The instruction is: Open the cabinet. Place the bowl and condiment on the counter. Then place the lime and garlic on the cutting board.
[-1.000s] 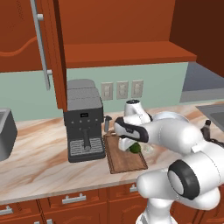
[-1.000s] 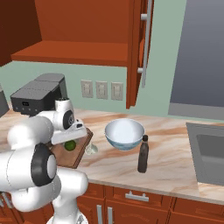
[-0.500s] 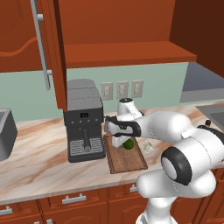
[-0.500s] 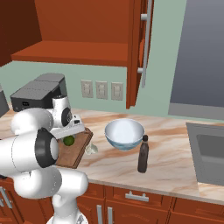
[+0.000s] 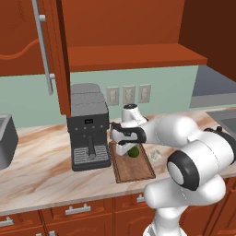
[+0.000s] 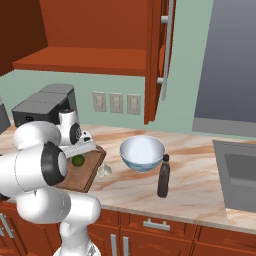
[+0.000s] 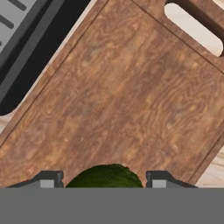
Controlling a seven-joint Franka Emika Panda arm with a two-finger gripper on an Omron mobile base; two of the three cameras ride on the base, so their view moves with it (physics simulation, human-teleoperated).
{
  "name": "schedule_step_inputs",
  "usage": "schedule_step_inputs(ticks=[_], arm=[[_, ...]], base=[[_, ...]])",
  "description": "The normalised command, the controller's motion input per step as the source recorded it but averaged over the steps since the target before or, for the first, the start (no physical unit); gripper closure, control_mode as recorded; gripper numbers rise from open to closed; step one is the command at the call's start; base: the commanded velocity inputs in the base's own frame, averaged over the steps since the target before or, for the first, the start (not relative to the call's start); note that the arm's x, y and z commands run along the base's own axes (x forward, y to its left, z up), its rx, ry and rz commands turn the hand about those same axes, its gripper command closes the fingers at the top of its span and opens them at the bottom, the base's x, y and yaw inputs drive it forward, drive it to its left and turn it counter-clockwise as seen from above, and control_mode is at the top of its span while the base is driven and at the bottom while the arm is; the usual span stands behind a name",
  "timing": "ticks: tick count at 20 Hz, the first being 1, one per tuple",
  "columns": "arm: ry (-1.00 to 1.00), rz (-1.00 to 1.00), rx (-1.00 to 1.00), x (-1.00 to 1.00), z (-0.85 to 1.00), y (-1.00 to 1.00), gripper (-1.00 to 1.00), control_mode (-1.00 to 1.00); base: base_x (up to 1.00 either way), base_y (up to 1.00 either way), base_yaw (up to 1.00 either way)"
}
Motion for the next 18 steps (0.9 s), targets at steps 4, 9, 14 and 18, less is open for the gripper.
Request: schedule_step_inputs(ticks=[4,9,14,18], arm=[[-0.01,0.0,0.0,0.0,-0.2,0.0,1.0,-1.0],[-0.04,0.0,0.0,0.0,-0.14,0.0,1.0,-1.0],[-0.05,0.01,0.0,0.0,-0.08,0.03,-1.0,-1.0],[-0.06,0.0,0.0,0.0,-0.02,0.0,-1.0,-1.0]], base=[[0.0,0.0,0.0],[0.0,0.0,0.0],[0.0,0.0,0.0],[0.0,0.0,0.0]])
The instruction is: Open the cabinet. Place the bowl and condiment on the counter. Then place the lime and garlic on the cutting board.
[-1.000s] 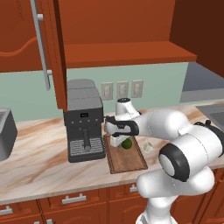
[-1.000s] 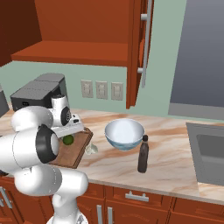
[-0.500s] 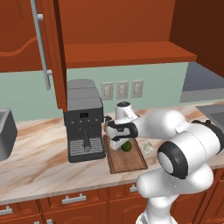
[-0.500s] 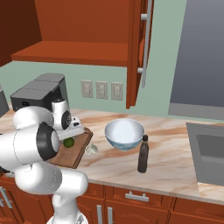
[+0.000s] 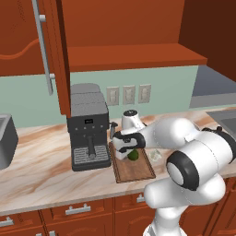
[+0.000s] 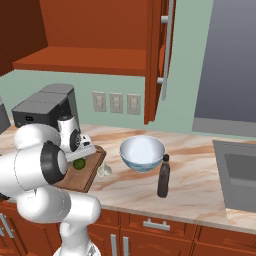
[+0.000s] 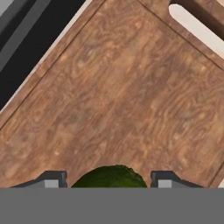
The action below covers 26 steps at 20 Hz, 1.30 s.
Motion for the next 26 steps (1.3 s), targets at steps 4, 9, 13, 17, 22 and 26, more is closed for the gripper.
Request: schedule_step_inputs(ticks=[4,9,13,17,22,26], arm=[[-0.07,0.0,0.0,0.0,0.0,0.0,-1.0,-1.0],[-0.05,0.0,0.0,0.0,0.0,0.0,-1.0,-1.0],[0.0,0.0,0.01,0.0,0.19,0.0,-1.0,-1.0],[0.0,0.0,0.02,-0.13,0.31,-0.04,-1.0,-1.0],[0.0,0.0,0.03,-0.2,0.27,-0.09,-1.0,-1.0],[-0.02,0.0,0.01,-0.23,0.17,-0.13,-1.0,-1.0]], base=[[0.0,0.0,0.0],[0.0,0.0,0.0],[0.0,0.0,0.0],[0.0,0.0,0.0],[0.0,0.0,0.0],[0.0,0.0,0.0]])
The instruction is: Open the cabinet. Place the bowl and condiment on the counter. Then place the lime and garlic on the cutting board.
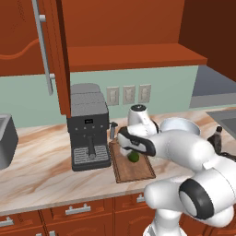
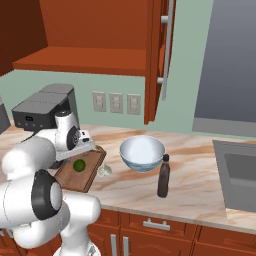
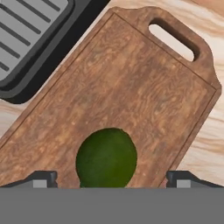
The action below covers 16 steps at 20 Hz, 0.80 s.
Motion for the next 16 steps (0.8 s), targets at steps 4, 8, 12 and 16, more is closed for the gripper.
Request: schedule_step_inputs(ticks=[4,8,12,16], arm=[[-0.08,0.0,0.0,-0.32,0.07,-0.22,-1.0,-1.0],[-0.11,-0.01,0.0,-0.28,0.06,-0.26,-1.0,-1.0],[-0.1,-0.03,0.0,-0.15,0.09,-0.27,-1.0,-1.0],[-0.07,-0.04,0.02,-0.08,0.12,-0.29,-1.0,-1.0]], base=[[0.0,0.0,0.0],[0.0,0.0,0.0],[0.0,0.0,0.0],[0.0,0.0,0.0]])
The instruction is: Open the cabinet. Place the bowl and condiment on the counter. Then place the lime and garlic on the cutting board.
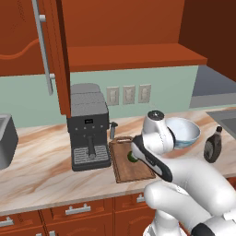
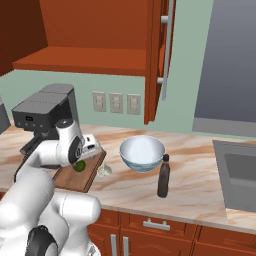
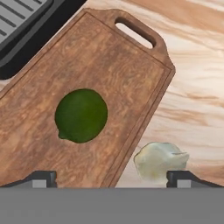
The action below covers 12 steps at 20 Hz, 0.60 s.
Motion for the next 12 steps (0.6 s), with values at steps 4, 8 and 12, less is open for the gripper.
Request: schedule_step_inputs(ticks=[4,8,12], arm=[[-0.04,-0.07,0.03,-0.04,0.11,-0.27,-1.0,-1.0],[0.0,-0.1,0.03,-0.04,0.07,-0.22,-1.0,-1.0],[0.0,-0.1,0.01,0.0,0.03,-0.11,-1.0,-1.0]], base=[[0.0,0.0,0.0],[0.0,0.0,0.0],[0.0,0.0,0.0]])
